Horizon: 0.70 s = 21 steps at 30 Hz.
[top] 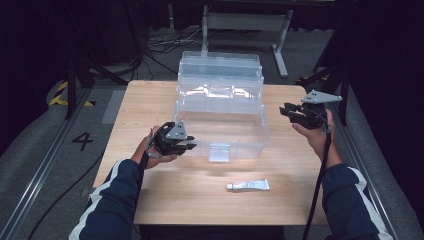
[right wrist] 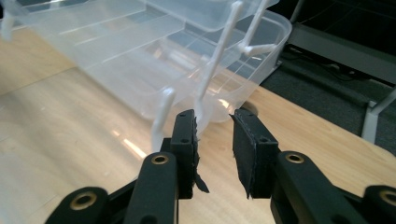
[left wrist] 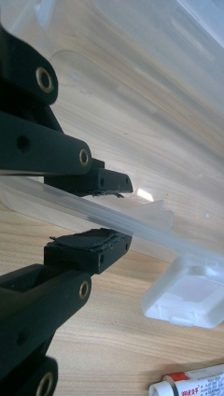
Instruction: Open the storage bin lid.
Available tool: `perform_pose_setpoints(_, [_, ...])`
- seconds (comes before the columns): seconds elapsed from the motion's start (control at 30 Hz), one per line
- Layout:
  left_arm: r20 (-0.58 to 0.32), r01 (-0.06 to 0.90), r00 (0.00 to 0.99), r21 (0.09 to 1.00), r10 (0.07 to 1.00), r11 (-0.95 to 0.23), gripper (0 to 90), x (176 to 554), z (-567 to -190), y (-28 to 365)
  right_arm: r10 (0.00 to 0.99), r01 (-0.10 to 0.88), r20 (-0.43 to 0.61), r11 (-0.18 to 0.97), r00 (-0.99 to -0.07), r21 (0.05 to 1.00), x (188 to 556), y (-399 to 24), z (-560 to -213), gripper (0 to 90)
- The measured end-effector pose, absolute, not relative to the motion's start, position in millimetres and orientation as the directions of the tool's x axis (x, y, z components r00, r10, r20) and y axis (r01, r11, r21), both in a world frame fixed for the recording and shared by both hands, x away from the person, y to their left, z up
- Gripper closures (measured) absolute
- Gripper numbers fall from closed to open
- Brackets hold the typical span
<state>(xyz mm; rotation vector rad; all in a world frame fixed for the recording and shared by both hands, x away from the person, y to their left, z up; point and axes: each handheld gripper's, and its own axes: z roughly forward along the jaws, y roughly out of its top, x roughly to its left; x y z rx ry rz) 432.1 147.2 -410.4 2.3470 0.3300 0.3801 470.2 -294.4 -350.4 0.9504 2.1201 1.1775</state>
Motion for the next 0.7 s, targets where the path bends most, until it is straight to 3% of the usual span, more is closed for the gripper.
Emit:
perform_pose_setpoints(0.37, [0.191, 0.107, 0.918, 0.723, 0.347, -0.683, 66.3, 429.8, -406.2, 147.8, 0.738, 0.35, -0.098, 0.427, -0.668, 0.834, 436.9, -294.5, -387.1, 67.6])
perform_pose_setpoints(0.7, [0.209, 0.1, 0.908, 0.734, 0.363, -0.672, 62.7, 423.7, -395.6, 151.0, 0.674, 0.351, -0.075, 0.472, -0.735, 0.809, 416.1, -293.4, -399.1, 65.0])
